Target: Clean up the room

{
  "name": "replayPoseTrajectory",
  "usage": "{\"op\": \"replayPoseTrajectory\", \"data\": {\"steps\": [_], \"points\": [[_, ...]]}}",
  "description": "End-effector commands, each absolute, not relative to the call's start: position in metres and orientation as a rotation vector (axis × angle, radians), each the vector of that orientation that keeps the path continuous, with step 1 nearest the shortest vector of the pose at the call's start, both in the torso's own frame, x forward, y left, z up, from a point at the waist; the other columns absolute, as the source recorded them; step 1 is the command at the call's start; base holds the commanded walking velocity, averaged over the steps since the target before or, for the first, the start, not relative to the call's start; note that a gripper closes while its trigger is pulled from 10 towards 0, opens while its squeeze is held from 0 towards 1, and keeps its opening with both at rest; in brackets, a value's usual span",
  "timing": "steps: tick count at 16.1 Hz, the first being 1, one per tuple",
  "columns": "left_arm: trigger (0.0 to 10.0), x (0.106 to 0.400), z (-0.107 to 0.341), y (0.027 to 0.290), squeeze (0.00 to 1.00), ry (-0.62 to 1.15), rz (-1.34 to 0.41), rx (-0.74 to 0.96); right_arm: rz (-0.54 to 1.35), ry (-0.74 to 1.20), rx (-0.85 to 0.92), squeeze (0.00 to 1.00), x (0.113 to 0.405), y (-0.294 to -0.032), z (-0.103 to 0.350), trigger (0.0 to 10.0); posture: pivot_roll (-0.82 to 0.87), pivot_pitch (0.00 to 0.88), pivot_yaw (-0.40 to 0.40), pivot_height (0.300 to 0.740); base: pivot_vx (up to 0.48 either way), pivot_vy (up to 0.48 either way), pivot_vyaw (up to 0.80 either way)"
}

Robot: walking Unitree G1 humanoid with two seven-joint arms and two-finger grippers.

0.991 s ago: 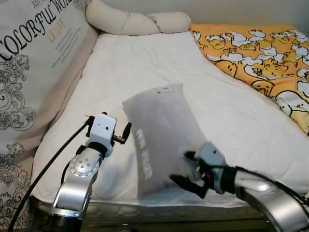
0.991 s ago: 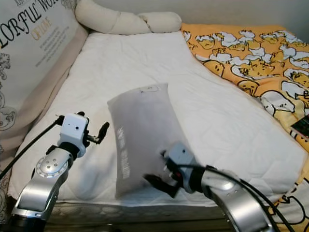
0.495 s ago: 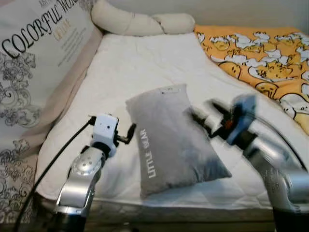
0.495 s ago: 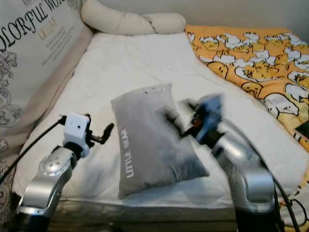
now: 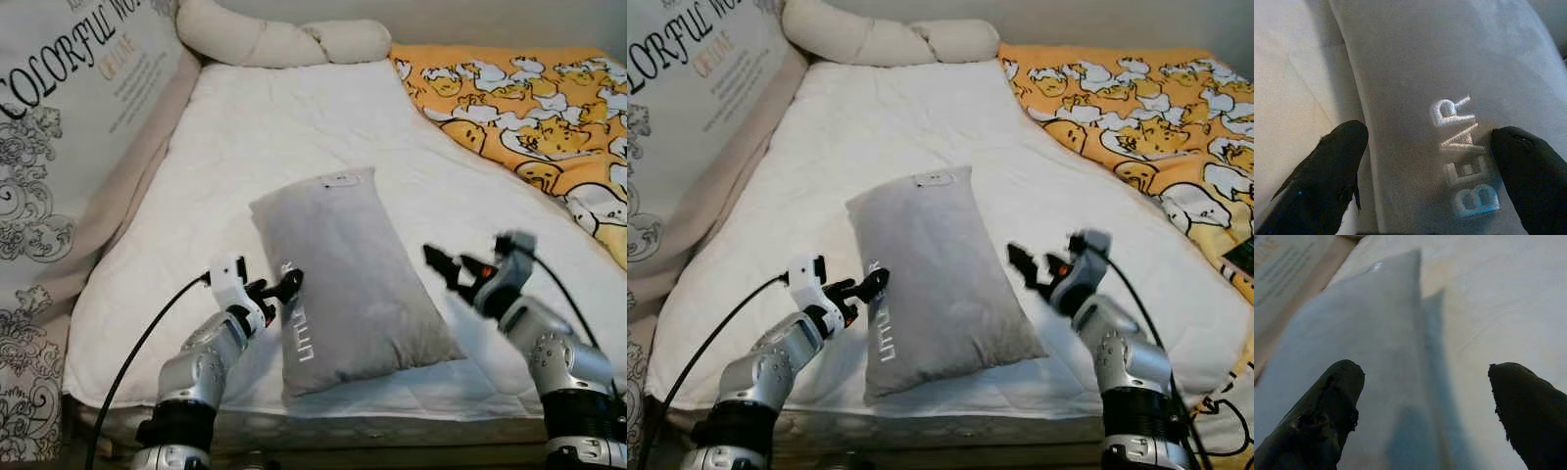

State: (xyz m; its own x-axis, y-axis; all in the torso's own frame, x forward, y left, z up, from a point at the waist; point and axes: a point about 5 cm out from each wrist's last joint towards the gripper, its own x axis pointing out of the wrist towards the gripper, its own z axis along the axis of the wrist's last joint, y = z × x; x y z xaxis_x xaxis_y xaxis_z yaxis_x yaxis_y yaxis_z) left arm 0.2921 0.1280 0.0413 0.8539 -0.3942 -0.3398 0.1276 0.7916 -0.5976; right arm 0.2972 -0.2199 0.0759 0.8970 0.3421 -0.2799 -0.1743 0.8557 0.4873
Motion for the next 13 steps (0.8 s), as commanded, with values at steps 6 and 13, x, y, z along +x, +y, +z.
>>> {"op": "replayPoseTrajectory", "data": {"steps": [6, 13], "points": [[7.1, 0.298, 0.027, 0.093, 0.0, 0.568, -0.423, -0.515, 0.369, 0.602, 0.498, 0.0, 0.277, -0.195, 0.025, 0.0, 0.04, 0.0, 0.021, 0.74, 0.0, 0.0, 0.0], [0.0, 0.301, 0.027, 0.089, 0.0, 0.545, -0.464, -0.454, 0.375, 0.612, 0.482, 0.0, 0.278, -0.188, 0.021, 0.0, 0.04, 0.0, 0.024, 0.74, 0.0, 0.0, 0.0]]}}
